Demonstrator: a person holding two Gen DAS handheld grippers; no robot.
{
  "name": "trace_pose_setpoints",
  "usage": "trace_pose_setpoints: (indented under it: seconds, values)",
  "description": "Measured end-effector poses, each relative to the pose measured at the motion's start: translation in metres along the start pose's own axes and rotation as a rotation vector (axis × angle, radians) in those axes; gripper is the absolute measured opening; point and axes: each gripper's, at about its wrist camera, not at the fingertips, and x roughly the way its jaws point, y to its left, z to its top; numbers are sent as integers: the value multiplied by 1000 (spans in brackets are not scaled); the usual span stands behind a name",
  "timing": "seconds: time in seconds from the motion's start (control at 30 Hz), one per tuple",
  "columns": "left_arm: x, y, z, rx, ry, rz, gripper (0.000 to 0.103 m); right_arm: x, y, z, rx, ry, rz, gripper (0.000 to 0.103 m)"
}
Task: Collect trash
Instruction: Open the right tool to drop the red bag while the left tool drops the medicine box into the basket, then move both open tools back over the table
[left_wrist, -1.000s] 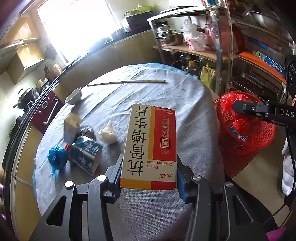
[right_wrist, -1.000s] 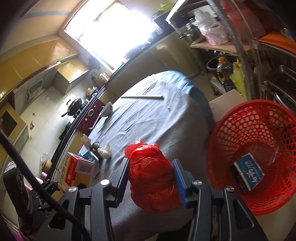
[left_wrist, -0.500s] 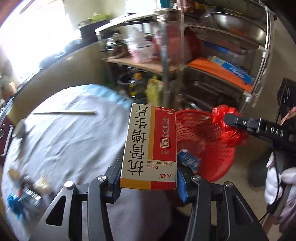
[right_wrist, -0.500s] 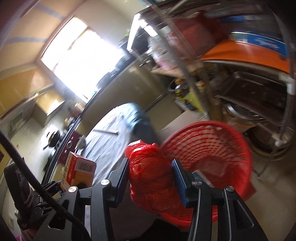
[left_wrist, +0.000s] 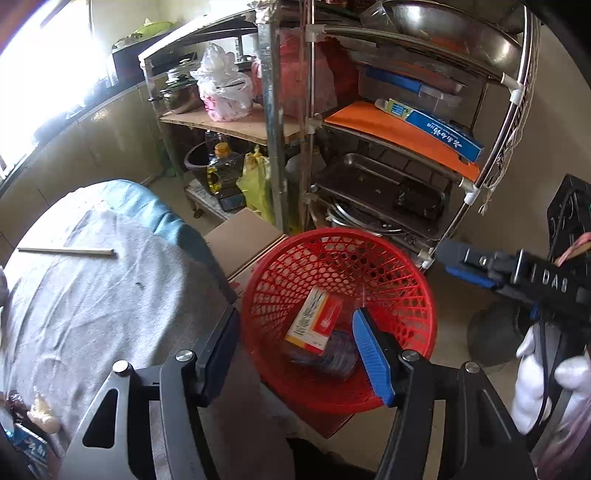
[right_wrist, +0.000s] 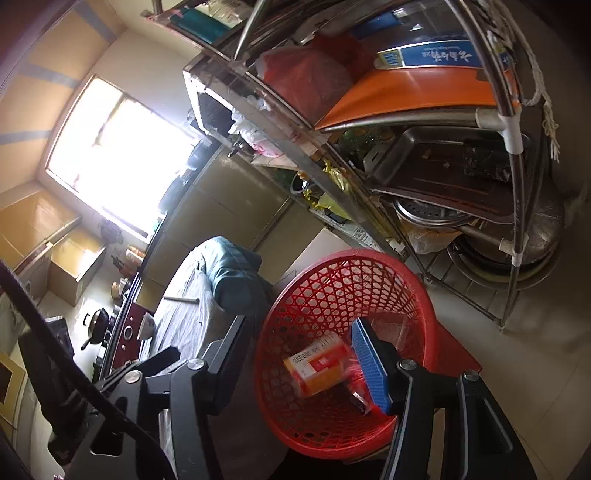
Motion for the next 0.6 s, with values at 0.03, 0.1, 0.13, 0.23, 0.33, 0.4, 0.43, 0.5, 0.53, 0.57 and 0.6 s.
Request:
trace_pose_setpoints:
  seconds: [0.03, 0.1, 0.13, 0.23, 0.33, 0.4, 0.43, 0.5, 0.53, 0.57, 0.6]
  values:
    - [-5, 2, -1, 2, 3, 23, 64, -1, 0, 1, -5, -4, -2, 61]
    - [-19, 5, -3, 8, 2, 61, 64, -2, 3, 2, -20, -8, -6, 61]
    - [-28, 9, -4, 7, -10, 69, 64, -3, 5, 1, -27, -11, -5, 61]
    - [-61, 30, -17, -19, -64, 131, 66, -5, 15, -1, -56, -18, -2, 61]
    - [-85, 62, -37, -97, -69, 213, 67, -5, 35, -6, -124, -14, 3, 61]
    - [-99, 87, -52, -180, -55, 243, 67, -2, 53, -12, -176, -1, 10, 61]
    - [-108, 104, -61, -239, -50, 260, 67, 1, 62, -15, -197, 11, 15, 61]
    - [-128, 134, -82, -342, -58, 305, 67, 9, 81, -22, -240, 42, 22, 61]
    - [-135, 145, -92, -376, -59, 338, 67, 13, 93, -27, -266, 60, 16, 61]
    - [-144, 159, -104, -412, -53, 387, 67, 19, 109, -31, -302, 86, 7, 61]
    - [-153, 176, -119, -457, -41, 444, 67, 22, 120, -35, -325, 102, 7, 61]
